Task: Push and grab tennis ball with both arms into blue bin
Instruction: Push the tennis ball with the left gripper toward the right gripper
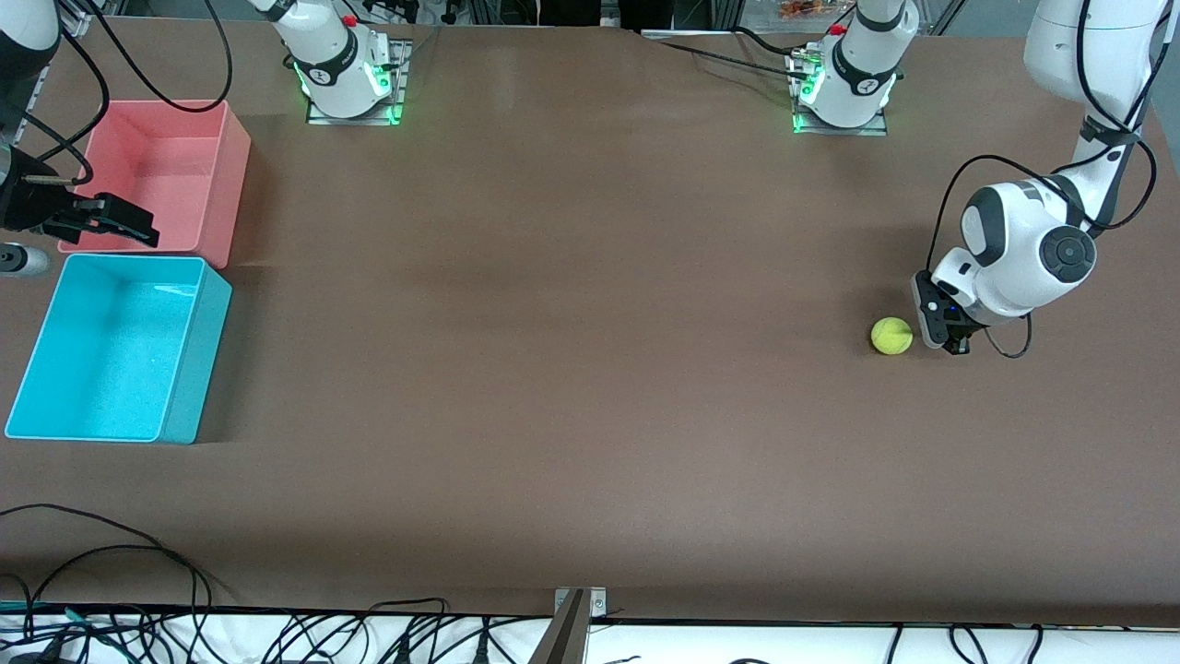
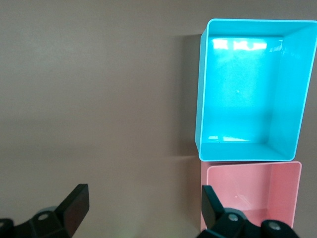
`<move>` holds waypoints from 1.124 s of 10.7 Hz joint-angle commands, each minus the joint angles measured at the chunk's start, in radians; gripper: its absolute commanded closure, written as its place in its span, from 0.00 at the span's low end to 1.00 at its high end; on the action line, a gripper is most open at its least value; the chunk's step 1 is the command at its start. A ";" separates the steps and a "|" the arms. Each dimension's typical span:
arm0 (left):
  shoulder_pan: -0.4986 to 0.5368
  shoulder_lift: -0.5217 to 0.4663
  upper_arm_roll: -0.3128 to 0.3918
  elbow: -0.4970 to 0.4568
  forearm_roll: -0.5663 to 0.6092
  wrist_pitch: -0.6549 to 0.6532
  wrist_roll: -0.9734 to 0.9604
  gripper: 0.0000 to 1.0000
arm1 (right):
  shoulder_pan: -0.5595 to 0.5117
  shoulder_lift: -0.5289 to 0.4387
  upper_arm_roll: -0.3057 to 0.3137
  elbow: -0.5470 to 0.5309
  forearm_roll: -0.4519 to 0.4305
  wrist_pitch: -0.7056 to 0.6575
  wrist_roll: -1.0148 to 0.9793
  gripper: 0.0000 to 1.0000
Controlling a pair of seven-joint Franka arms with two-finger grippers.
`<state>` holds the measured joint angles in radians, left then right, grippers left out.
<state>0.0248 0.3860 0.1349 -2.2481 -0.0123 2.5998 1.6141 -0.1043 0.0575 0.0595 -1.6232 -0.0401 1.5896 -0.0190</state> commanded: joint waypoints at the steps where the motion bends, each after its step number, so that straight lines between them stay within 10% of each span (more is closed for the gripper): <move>1: -0.040 0.004 -0.003 -0.007 -0.087 0.019 0.021 1.00 | -0.006 0.016 -0.003 0.029 0.012 -0.011 -0.021 0.00; 12: -0.358 0.096 -0.070 0.085 -0.087 0.065 -0.582 1.00 | -0.006 0.025 -0.003 0.029 0.014 -0.008 -0.021 0.00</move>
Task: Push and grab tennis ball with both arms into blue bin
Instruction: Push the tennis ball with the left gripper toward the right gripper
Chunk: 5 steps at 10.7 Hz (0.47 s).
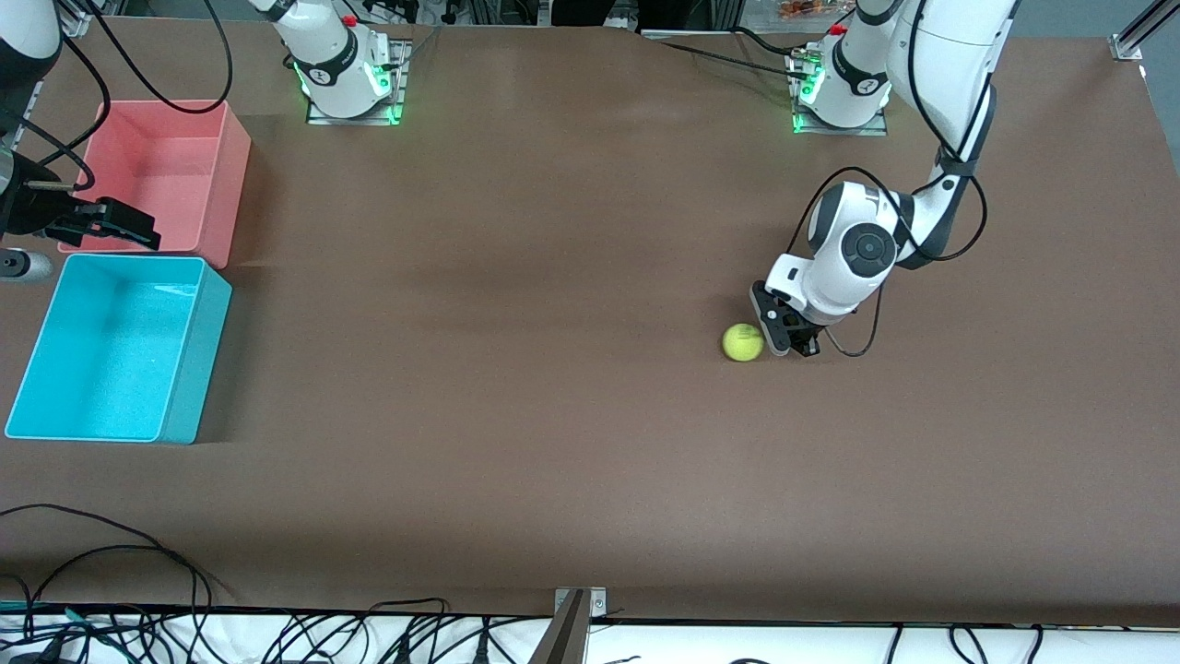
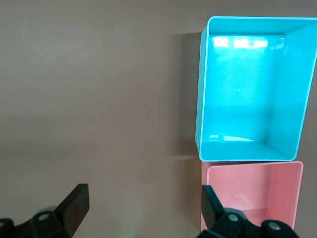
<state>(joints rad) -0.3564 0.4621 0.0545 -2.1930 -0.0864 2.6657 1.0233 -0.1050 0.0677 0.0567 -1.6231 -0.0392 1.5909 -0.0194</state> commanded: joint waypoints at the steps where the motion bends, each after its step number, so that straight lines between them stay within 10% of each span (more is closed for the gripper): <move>1: 0.025 0.016 0.010 0.030 -0.013 -0.003 0.009 1.00 | -0.005 0.015 0.000 0.029 0.015 -0.009 -0.020 0.00; 5: 0.025 0.015 0.008 0.032 -0.019 -0.004 -0.003 1.00 | -0.009 0.088 -0.003 0.025 0.112 -0.006 -0.235 0.00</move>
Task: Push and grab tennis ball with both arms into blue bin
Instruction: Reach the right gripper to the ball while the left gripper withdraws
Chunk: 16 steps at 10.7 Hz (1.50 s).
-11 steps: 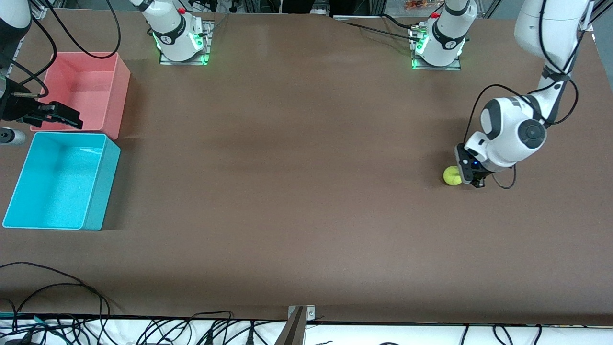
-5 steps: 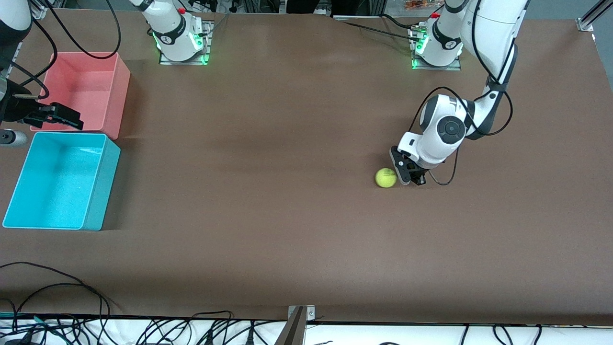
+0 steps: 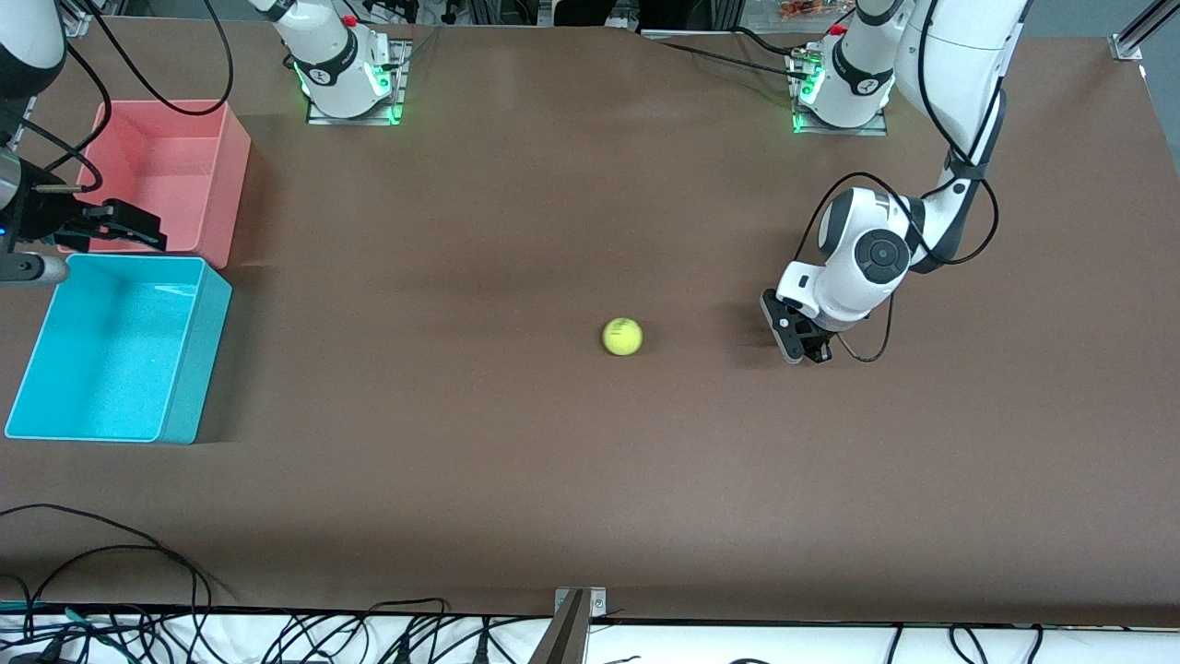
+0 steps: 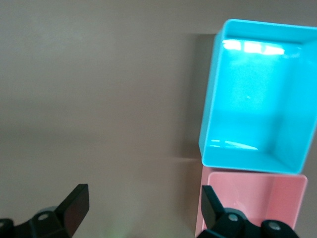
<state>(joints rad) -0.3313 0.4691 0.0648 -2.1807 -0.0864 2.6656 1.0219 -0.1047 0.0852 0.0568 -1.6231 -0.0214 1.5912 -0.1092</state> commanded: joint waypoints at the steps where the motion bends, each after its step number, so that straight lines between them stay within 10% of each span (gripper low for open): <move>1: 0.000 0.006 -0.002 0.019 -0.021 -0.006 -0.003 1.00 | -0.019 0.096 -0.003 0.028 0.122 -0.005 -0.159 0.00; 11: 0.107 -0.233 -0.020 0.001 -0.015 -0.107 -0.117 0.94 | 0.106 0.225 0.046 0.019 0.126 -0.001 -0.533 0.00; 13: 0.107 -0.254 -0.013 -0.004 -0.013 -0.159 -0.106 0.76 | 0.118 0.232 0.046 -0.012 0.124 0.045 -0.605 0.00; 15: 0.112 -0.289 -0.004 -0.004 -0.013 -0.191 -0.106 0.00 | 0.114 0.232 0.041 -0.062 0.126 0.122 -0.757 0.00; 16: 0.113 -0.311 0.003 -0.005 -0.013 -0.203 -0.106 0.00 | 0.112 0.226 0.037 -0.098 0.120 0.148 -0.768 0.00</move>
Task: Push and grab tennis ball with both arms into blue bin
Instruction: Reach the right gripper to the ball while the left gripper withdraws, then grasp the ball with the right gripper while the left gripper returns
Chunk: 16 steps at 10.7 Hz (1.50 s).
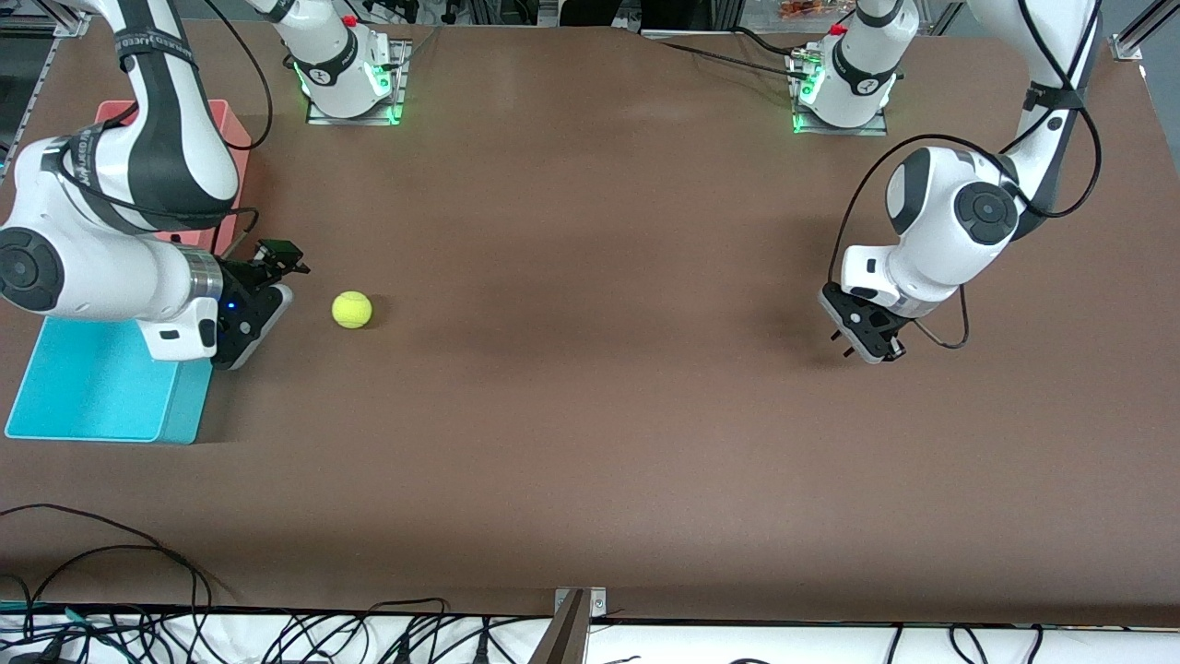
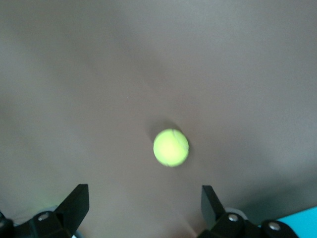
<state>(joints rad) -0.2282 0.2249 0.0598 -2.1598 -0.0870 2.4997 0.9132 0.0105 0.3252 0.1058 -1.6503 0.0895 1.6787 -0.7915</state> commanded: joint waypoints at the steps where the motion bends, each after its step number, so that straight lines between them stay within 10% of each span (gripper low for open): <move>1: 0.023 -0.082 0.008 -0.043 -0.013 -0.038 -0.003 0.00 | -0.004 -0.015 -0.037 -0.086 -0.008 0.085 -0.095 0.00; 12: 0.119 -0.180 0.009 -0.002 -0.014 -0.088 -0.010 0.00 | -0.009 -0.002 -0.158 -0.390 -0.129 0.561 -0.523 0.00; 16: 0.125 -0.203 0.058 0.165 -0.014 -0.379 -0.167 0.00 | -0.012 -0.002 -0.164 -0.474 -0.131 0.639 -0.589 0.00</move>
<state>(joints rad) -0.1060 0.0380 0.0970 -2.1127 -0.0872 2.3029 0.8265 0.0022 0.3378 -0.0540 -2.0718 -0.0250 2.2786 -1.3403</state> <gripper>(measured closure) 0.000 0.000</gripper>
